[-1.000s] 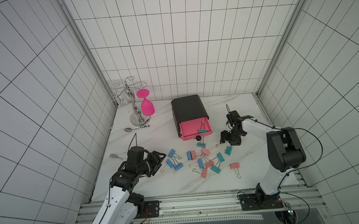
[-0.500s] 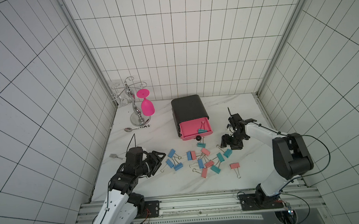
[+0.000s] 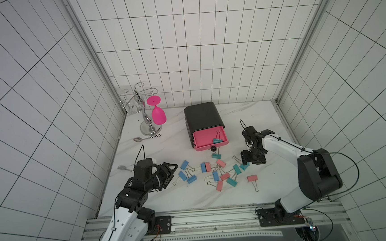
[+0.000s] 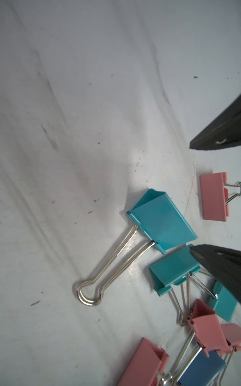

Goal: Put the binder clips in the drawer according to color
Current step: Pick up the binder clip at the center of the board.

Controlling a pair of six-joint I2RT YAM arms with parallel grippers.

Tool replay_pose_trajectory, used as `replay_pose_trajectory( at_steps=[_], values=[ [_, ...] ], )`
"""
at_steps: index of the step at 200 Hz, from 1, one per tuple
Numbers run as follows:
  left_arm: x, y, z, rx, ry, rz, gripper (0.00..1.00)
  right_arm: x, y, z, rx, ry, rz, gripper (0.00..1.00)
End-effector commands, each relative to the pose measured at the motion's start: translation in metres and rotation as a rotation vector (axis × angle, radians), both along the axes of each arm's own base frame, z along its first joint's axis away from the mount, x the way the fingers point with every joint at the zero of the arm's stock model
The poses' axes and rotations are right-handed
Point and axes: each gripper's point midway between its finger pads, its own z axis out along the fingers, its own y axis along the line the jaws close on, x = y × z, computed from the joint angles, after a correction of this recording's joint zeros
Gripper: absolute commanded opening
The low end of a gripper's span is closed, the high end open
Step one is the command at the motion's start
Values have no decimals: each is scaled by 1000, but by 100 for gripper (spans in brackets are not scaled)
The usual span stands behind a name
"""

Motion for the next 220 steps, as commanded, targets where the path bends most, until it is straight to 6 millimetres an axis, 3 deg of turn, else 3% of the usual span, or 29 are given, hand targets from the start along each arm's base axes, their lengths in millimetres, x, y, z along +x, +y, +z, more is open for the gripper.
replay_pose_trajectory(
  at_steps=[1, 109, 220],
  values=[
    [-2, -3, 0, -9, -9, -15, 66, -12, -1, 3, -58, 10, 57, 74],
    [-4, -2, 0, -11, -9, -17, 66, -16, -6, -17, -150, 74, 73, 73],
    [-6, -2, -5, 1, 9, -24, 66, 23, -2, -24, -154, 61, 104, 73]
  ],
)
